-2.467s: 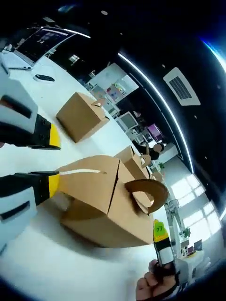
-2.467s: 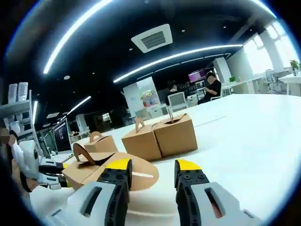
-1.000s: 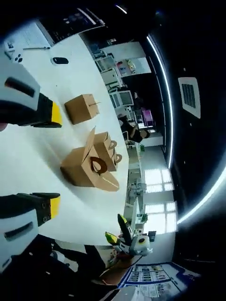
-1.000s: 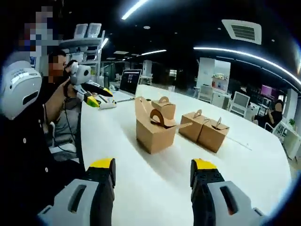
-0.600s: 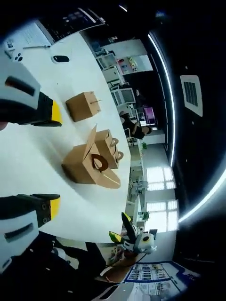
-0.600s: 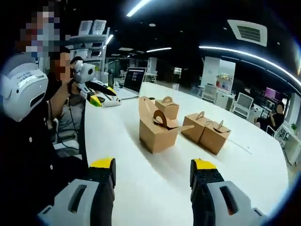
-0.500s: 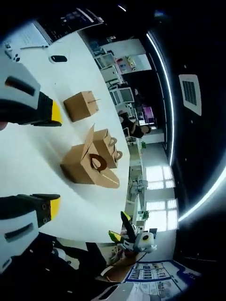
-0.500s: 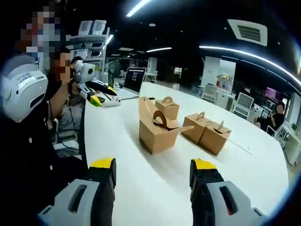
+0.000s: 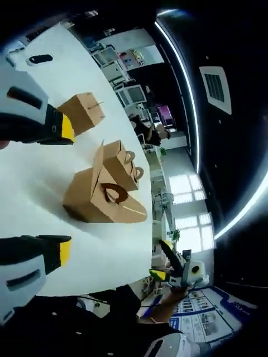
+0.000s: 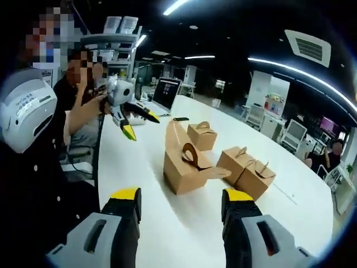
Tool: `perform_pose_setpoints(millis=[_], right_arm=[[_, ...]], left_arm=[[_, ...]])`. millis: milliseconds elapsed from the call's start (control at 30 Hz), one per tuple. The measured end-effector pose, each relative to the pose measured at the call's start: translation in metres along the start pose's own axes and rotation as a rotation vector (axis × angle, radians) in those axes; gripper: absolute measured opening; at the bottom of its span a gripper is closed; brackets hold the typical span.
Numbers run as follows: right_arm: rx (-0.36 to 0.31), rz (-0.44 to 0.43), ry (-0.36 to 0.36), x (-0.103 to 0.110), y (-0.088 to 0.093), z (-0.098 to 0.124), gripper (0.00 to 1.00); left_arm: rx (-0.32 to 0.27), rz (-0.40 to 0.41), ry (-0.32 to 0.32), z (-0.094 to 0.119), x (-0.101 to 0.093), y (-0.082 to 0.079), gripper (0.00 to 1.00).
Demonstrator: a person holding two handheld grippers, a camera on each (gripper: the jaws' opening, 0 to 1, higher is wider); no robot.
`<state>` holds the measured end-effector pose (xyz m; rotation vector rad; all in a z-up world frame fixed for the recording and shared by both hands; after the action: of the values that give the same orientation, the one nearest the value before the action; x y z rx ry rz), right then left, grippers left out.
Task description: Pick up one paper box from the group, open the paper box, and remove the item inside
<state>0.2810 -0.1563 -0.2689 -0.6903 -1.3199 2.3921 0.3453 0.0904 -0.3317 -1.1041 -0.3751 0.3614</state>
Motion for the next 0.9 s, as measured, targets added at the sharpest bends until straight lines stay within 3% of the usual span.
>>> perform_pose_setpoints(millis=[300,367,433,533,900], right_arm=[[0.038,0.054,-0.066,-0.009,-0.017,-0.028,0.54],[0.046,0.06,-0.087,-0.01,-0.019,-0.036,0.53],[0.057,0.067,-0.102,-0.013,-0.021,-0.044,0.52],[0.071,0.068,-0.12,-0.016,-0.023,-0.058,0.51],[0.118,0.075,-0.175,-0.017,-0.02,-0.093,0.48]], left_arm=[[0.014,-0.018,0.108,-0.048,0.023,0.018,0.71],[-0.003,-0.096,0.132,-0.058,0.03,0.021,0.7],[-0.021,-0.042,0.186,-0.069,0.032,0.025,0.73],[-0.031,-0.039,0.24,-0.084,0.035,0.03,0.77],[-0.093,-0.032,0.356,-0.113,0.019,0.018,0.78]])
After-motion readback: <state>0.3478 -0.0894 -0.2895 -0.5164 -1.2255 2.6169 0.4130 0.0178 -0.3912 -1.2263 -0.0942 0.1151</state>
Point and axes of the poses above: the point that each gripper's makers call its tool centre point, and the gripper's own axes: z roughly backward along the fingers, x roughly to its left, y roughly out of its underside, the point moved 2 cm from there along z, roughly backward along the fingers, and after that the axes turned 3 degrees about z, right-handed, at the moved point
